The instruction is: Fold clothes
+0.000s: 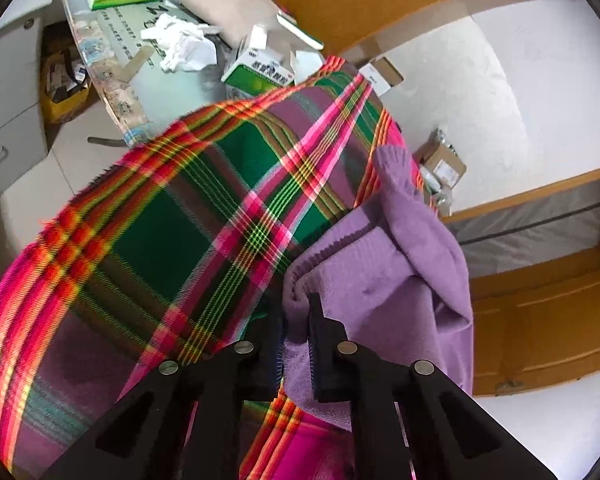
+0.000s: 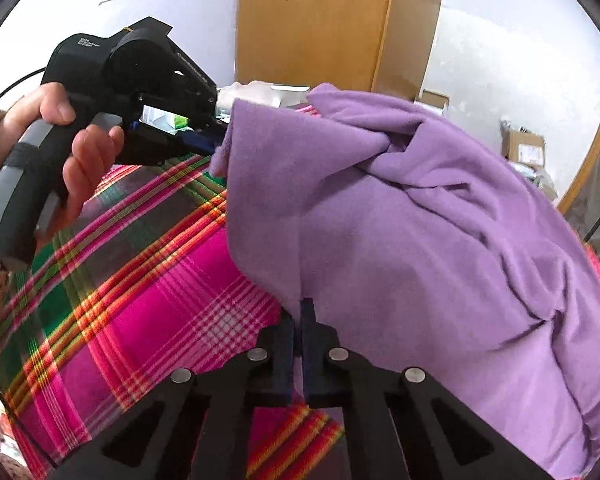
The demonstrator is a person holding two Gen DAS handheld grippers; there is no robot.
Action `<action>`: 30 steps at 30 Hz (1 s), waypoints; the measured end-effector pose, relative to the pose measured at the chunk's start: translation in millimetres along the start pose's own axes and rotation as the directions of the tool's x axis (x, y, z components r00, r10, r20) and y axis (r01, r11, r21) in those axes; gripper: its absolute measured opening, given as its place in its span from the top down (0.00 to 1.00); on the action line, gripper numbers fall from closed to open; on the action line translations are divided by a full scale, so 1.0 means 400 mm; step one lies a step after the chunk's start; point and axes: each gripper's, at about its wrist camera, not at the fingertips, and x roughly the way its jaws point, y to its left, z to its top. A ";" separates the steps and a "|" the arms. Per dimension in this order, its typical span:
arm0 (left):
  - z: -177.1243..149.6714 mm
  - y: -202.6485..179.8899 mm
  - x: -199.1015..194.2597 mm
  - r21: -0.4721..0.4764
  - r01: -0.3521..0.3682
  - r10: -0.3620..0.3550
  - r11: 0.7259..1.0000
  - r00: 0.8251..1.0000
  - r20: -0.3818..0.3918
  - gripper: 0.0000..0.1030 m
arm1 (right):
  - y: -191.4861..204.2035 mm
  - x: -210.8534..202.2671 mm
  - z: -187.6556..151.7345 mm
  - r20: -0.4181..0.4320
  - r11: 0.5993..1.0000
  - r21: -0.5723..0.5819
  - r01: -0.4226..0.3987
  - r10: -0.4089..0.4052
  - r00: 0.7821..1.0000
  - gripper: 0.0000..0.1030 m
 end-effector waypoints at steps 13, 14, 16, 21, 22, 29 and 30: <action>-0.073 0.029 -0.155 0.029 0.059 -0.061 0.998 0.996 0.068 0.90 | -0.001 -0.115 -0.022 0.044 0.999 -0.023 0.024 -0.023 0.999 0.98; -0.081 0.035 -0.169 0.031 0.060 -0.062 0.998 0.995 0.076 0.90 | 0.002 -0.124 -0.026 0.046 0.999 -0.031 0.024 -0.022 0.999 0.98; -0.102 0.049 -0.205 0.038 0.060 -0.064 0.997 0.993 0.096 0.90 | 0.007 -0.145 -0.036 0.052 0.999 -0.042 0.025 -0.023 0.998 0.98; -0.154 0.089 -0.274 0.039 0.067 -0.071 0.997 0.991 0.116 0.90 | 0.016 -0.188 -0.059 0.061 0.999 -0.042 0.026 -0.023 0.998 0.98; -0.164 0.098 -0.284 0.041 0.068 -0.072 0.997 0.990 0.118 0.90 | 0.018 -0.196 -0.064 0.063 0.999 -0.040 0.025 -0.023 0.998 0.98; -0.214 0.173 -0.336 0.003 0.039 -0.039 0.999 0.989 0.143 0.90 | 0.057 -0.241 -0.094 0.078 0.998 -0.068 0.008 -0.002 0.997 0.98; -0.219 0.180 -0.343 -0.002 0.036 -0.035 0.999 0.988 0.147 0.90 | 0.064 -0.245 -0.096 0.081 0.997 -0.073 0.001 0.005 0.997 0.98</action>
